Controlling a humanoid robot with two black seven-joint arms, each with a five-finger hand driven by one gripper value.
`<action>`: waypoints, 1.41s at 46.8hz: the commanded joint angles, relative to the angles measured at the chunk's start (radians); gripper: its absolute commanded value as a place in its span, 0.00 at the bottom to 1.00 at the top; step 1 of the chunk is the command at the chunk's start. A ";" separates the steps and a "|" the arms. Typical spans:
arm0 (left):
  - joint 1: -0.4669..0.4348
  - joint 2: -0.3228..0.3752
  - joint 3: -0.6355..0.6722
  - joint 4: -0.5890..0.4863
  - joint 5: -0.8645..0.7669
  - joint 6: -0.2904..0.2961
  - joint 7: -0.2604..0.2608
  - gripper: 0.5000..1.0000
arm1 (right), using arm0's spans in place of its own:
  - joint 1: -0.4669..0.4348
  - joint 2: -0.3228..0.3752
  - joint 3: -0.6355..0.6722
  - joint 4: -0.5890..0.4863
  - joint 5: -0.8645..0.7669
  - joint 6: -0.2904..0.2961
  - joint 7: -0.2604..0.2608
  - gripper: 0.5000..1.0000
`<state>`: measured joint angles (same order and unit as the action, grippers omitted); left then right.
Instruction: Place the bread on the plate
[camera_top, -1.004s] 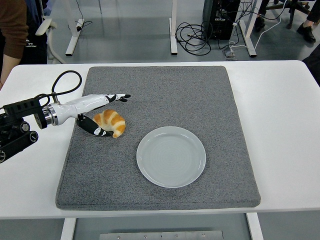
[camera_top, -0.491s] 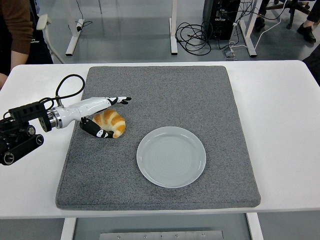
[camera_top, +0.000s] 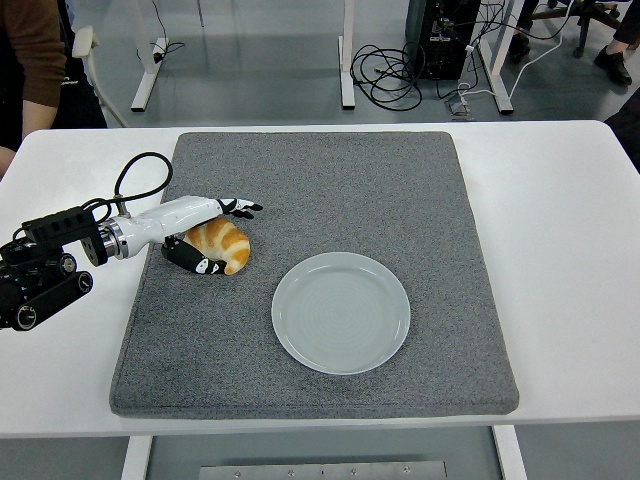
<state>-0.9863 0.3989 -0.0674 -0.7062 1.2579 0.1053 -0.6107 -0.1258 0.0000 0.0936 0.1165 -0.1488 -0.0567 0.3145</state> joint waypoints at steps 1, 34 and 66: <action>0.000 -0.002 0.000 0.004 0.000 0.001 0.000 0.55 | 0.000 0.000 0.000 0.000 0.000 0.000 0.000 1.00; -0.020 0.005 0.001 0.004 -0.015 0.008 0.000 0.00 | 0.000 0.000 0.000 0.000 0.000 0.000 0.000 1.00; -0.063 0.021 0.008 0.004 -0.031 -0.038 0.000 0.00 | 0.000 0.000 0.000 0.002 0.000 0.000 0.000 1.00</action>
<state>-1.0376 0.4144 -0.0603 -0.7027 1.2246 0.0681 -0.6110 -0.1258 0.0000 0.0936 0.1181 -0.1488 -0.0557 0.3145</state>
